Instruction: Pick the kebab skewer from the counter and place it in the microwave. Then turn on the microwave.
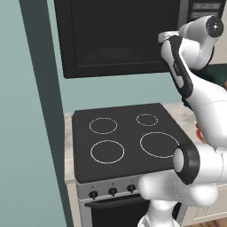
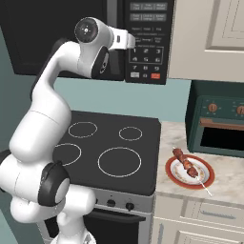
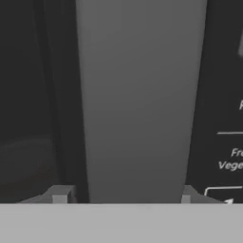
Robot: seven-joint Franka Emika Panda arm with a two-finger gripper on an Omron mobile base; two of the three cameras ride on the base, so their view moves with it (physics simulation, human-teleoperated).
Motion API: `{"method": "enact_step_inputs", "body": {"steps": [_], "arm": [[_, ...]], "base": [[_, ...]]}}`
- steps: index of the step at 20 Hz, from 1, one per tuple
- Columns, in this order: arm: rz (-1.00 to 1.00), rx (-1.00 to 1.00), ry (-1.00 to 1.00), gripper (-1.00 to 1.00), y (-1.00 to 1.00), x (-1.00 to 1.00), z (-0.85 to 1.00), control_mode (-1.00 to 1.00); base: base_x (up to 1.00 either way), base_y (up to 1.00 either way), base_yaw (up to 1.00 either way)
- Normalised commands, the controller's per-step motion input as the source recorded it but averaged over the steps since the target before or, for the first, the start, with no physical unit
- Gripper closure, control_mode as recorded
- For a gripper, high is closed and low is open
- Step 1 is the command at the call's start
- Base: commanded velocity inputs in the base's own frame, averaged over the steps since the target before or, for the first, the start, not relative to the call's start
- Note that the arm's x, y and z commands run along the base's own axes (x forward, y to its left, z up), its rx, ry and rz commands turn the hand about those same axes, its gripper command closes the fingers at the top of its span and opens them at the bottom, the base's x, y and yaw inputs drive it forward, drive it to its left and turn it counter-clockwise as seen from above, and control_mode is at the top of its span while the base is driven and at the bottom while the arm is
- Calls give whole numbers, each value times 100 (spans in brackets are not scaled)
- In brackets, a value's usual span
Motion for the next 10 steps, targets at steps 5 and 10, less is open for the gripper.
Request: {"method": "enact_step_inputs", "body": {"steps": [5, 10], "arm": [[-2, 0, 0, 100, 0, -16, 0, -100], [-9, 0, 0, 100, 0, -48, 1, -100]], "base": [[0, 0, 0], [0, 0, 0]]}}
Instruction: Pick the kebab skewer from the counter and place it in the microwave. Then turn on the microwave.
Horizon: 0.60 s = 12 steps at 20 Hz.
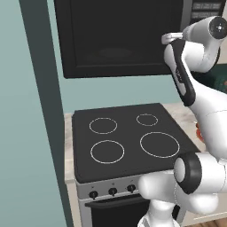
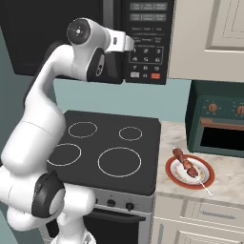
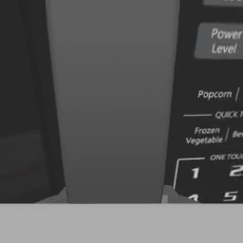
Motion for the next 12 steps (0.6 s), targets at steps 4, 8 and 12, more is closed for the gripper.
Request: {"method": "enact_step_inputs", "body": {"steps": [4, 8, 12], "arm": [[-15, 0, 0, 100, 3, -54, 9, -100], [-17, 0, 0, 100, 3, -66, 16, -100], [-15, 0, -3, 100, 0, -75, 18, -100]], "base": [[0, 0, 0], [0, 0, 0], [0, 0, 0]]}}
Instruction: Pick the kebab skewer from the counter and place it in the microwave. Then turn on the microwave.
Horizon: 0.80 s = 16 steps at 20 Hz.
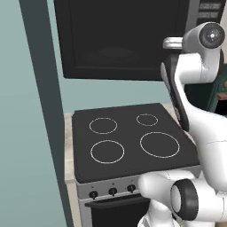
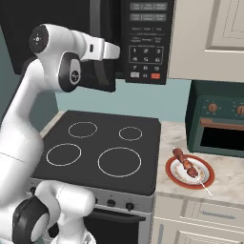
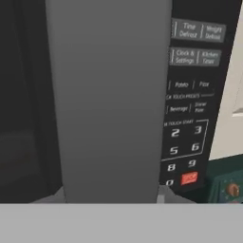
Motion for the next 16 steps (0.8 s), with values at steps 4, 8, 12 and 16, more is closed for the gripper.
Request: {"method": "enact_step_inputs", "body": {"steps": [4, 8, 12, 16], "arm": [[-11, 0, -6, 100, 0, -80, 20, -100], [-8, 0, -10, 100, 0, -83, 19, -100], [-6, 0, -12, 100, 0, -87, 19, -100], [-5, 0, -14, 100, 0, -86, 18, -100]], "base": [[0, 0, 0], [0, 0, 0], [0, 0, 0], [0, 0, 0]]}}
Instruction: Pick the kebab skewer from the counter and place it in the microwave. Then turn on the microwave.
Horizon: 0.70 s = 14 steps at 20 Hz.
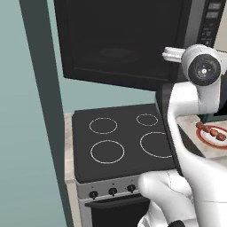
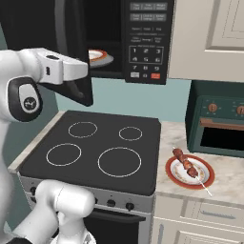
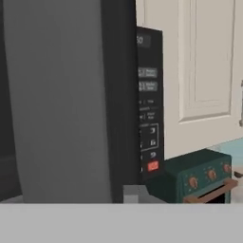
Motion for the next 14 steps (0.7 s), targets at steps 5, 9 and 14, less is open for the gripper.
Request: {"method": "enact_step_inputs", "body": {"steps": [5, 9, 14], "arm": [[-4, 0, -15, 100, 0, -83, 18, -100], [-5, 0, -11, 100, 0, -70, 18, -100], [-6, 0, -6, 100, 0, -52, 15, -100]], "base": [[0, 0, 0], [0, 0, 0], [0, 0, 0]]}}
